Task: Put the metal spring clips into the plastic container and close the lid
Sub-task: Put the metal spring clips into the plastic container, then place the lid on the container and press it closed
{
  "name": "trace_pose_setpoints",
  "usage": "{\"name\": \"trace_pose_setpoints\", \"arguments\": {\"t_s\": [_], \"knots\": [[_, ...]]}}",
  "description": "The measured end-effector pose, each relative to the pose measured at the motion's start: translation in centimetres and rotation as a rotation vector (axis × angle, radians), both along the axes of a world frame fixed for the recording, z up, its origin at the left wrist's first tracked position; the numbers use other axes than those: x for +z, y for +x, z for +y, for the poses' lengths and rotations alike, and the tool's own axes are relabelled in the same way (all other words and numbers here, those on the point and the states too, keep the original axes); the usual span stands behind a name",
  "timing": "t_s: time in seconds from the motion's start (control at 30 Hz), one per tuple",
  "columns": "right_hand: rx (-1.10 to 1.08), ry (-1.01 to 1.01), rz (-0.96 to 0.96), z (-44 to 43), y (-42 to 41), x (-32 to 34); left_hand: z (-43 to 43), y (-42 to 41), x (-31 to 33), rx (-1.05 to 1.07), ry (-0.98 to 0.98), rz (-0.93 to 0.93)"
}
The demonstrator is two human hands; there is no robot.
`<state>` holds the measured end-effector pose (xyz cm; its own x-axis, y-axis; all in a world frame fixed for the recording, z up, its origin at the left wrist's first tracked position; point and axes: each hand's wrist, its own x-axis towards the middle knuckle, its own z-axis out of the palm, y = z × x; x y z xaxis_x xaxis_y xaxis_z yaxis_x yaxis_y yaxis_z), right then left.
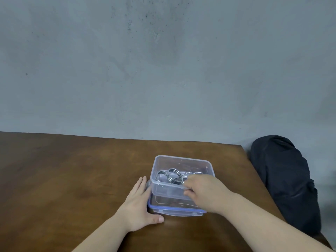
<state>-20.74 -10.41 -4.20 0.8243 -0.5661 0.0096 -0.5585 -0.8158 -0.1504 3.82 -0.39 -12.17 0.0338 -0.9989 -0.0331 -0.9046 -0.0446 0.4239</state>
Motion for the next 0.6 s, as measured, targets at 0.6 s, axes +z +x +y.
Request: {"name": "trace_pose_setpoints", "arguments": {"t_s": [0.6], "knots": [[0.013,0.105,0.006,-2.3,-1.1,-0.2,2.3,-1.7,9.7,-0.314,-0.706,0.242]]}}
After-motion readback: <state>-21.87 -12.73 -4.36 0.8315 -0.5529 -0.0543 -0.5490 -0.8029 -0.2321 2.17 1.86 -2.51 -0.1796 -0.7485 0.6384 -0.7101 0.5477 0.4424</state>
